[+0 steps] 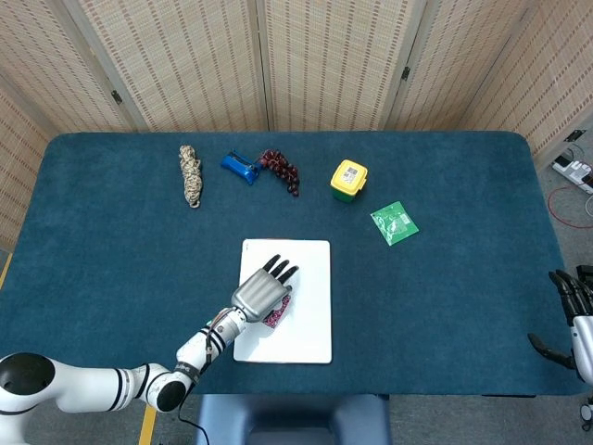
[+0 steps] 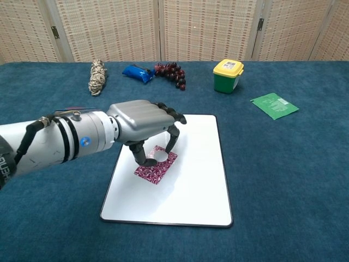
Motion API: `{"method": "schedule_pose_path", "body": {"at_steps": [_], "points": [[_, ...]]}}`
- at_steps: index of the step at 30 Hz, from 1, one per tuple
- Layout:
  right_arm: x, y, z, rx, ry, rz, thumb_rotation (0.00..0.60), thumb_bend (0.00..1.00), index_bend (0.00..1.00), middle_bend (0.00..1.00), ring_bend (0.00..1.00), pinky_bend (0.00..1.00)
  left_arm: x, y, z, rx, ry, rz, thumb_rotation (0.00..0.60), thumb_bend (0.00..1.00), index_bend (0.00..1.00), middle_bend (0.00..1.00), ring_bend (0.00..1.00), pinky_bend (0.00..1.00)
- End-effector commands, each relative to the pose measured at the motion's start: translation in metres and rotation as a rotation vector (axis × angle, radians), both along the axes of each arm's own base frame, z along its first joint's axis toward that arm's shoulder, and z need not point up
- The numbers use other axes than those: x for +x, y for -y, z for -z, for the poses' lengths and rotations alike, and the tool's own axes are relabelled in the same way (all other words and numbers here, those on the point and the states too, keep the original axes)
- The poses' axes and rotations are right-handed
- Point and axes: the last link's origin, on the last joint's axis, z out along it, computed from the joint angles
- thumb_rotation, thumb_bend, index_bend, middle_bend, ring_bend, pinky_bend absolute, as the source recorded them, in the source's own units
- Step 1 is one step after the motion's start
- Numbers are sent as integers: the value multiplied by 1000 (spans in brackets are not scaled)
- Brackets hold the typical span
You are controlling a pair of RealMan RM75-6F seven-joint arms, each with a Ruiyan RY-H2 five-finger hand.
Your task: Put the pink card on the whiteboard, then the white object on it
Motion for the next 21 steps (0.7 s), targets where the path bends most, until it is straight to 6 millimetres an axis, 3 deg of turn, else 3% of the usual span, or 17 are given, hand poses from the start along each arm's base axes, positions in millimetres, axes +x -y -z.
{"method": "schedule_pose_path", "body": {"at_steps": [1, 5, 7, 13, 21], "points": [[1, 0, 0, -1, 0, -2, 600, 232, 38, 103, 97, 0, -2, 2, -2, -16, 1, -19, 600, 419, 298, 85, 0, 0], [2, 1, 1, 0, 1, -9, 600, 232, 38, 103, 97, 0, -6, 1, -7, -46, 27, -81, 600, 419, 137, 50, 0, 0], [2, 0, 1, 0, 0, -9, 600, 232, 38, 103, 97, 0, -7, -1, -15, -40, 50, -104, 600, 419, 105, 41, 0, 0], [3, 0, -3, -4, -10, -13, 600, 232, 38, 103, 97, 0, -21, -13, -57, 64, 201, -204, 600, 419, 107, 39, 0, 0], [4, 7, -8, 9, -3, -27, 600, 232, 38, 103, 95, 0, -81, -28, -127, 286, 317, -352, 600, 419, 147, 41, 0, 0]]}}
